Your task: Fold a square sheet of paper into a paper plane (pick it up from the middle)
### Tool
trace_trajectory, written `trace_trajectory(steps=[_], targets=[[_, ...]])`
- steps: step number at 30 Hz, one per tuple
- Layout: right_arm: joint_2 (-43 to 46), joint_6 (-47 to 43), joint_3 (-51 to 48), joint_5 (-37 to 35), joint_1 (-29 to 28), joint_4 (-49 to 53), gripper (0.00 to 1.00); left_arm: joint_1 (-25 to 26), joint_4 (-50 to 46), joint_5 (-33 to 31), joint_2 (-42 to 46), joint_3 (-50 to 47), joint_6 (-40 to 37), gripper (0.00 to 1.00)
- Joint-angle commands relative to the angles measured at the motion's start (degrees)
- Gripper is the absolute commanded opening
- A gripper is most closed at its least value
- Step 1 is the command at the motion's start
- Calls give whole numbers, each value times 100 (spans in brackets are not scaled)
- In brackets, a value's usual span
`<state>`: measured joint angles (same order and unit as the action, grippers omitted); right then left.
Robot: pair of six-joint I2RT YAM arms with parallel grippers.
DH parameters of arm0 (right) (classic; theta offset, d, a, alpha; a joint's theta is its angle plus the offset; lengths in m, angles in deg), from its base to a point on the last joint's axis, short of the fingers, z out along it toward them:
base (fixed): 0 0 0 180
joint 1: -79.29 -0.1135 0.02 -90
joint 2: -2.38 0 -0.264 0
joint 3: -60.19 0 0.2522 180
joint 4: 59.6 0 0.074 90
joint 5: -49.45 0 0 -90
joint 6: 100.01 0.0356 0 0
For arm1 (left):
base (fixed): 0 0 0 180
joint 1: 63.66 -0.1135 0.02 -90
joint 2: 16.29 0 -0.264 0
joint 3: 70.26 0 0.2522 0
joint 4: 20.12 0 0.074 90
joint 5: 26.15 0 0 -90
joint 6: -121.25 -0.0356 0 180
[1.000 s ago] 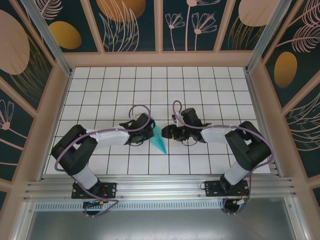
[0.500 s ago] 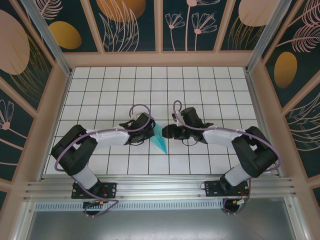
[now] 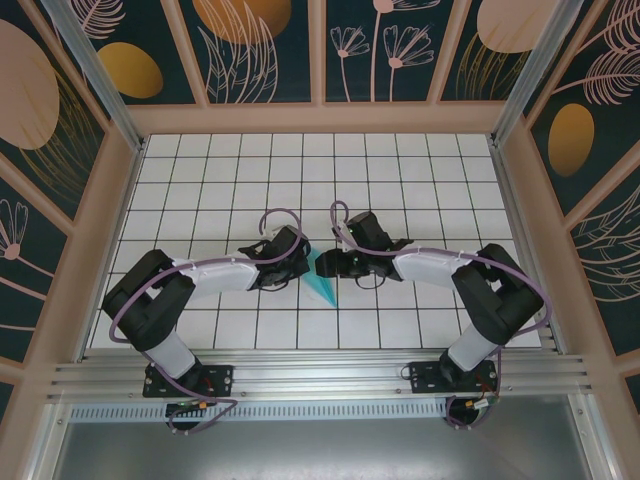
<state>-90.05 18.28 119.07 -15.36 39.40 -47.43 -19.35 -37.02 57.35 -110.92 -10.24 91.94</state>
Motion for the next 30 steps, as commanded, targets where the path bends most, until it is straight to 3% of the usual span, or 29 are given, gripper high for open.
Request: trace_trajectory(steps=[1,8,21,26,30], targets=[[134,-174,132,-255,22,228,59,22,41,-17,127,-42,-114,2],[-10,-106,31,265,-136,-63,53,24,23,-18,180,-83,-128,2],[-55,-118,-19,88,-227,-3,51,20,34,-18,195,-60,-136,2],[-177,-141,20,338,-304,-47,49,23,21,0,153,-45,-162,2],[-263,-163,-23,-52,-376,96,49,24,65,9,181,-56,-145,2]])
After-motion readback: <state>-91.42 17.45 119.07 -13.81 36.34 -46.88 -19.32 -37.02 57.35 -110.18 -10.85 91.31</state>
